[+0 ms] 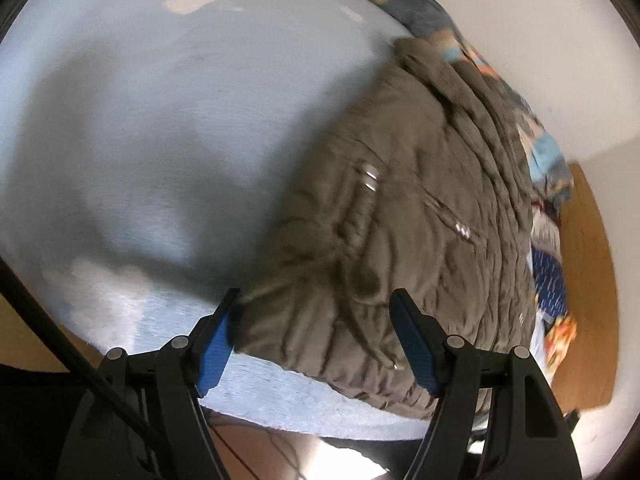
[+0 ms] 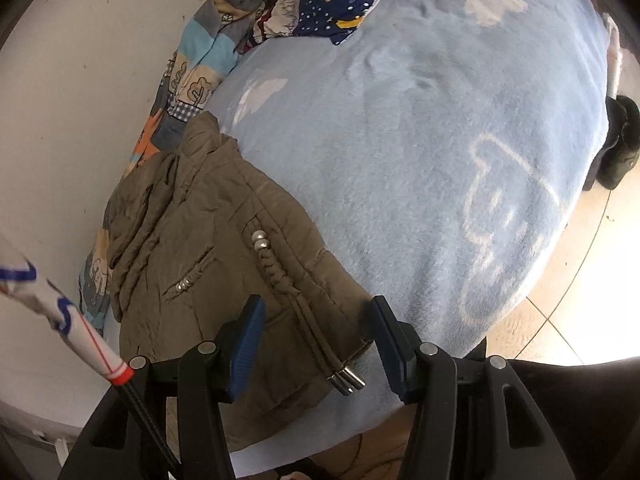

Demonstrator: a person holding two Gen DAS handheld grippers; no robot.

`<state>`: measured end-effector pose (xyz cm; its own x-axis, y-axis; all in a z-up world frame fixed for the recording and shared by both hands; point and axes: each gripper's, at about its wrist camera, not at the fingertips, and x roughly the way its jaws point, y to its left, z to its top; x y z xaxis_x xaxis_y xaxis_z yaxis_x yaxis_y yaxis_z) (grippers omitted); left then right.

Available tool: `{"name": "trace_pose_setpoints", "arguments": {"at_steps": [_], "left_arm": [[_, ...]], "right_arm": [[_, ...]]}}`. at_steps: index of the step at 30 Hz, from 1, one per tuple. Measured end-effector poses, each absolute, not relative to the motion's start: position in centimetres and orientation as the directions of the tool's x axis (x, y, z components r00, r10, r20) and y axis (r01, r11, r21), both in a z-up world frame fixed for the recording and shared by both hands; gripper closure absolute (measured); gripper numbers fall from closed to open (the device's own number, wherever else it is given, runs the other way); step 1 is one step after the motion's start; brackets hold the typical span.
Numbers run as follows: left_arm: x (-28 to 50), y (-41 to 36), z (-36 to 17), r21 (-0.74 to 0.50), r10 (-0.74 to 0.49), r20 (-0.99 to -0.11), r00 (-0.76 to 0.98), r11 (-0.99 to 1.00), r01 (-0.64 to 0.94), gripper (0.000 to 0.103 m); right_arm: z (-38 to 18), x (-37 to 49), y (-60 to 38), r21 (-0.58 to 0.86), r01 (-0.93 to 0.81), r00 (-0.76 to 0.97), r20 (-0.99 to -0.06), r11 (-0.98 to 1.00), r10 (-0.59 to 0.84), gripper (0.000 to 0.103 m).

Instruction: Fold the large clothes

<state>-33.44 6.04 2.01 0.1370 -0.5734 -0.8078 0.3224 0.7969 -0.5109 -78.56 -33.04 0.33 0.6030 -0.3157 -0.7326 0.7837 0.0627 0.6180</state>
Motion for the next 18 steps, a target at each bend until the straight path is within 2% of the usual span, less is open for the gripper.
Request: {"name": "trace_pose_setpoints", "arguments": {"at_steps": [2,7,10,13,18], "left_arm": [[-33.8,5.3,2.2,-0.485,-0.558,-0.817,0.146,0.801,0.350,0.030],[-33.4,5.5,1.6,-0.513,-0.572,-0.809,0.136,0.800,0.312,0.030],[-33.4,5.5,1.3,-0.518,-0.574,-0.809,0.131,0.800,0.302,0.030],[-33.4,5.5,1.0,-0.518,-0.571,-0.812,0.125,0.802,0.298,0.030],[-33.5,5.1,0.9,-0.492,-0.554,-0.820,0.147,0.812,0.314,0.030]], "right_arm": [[0.0,-78.6,-33.1,0.622,0.781,0.606,-0.734,0.055,-0.308,0.044],[-0.2,-78.4,-33.1,0.607,0.793,0.593,-0.746,0.057,-0.305,0.044],[-0.7,-79.7,-33.4,0.616,0.788,0.578,-0.746,-0.011,-0.332,0.044],[-2.0,-80.2,-33.8,0.632,0.772,0.590,-0.751,-0.065,-0.297,0.043],[-3.1,-79.6,-34.4,0.677,0.732,0.634,-0.719,-0.080,-0.285,0.043]]}}
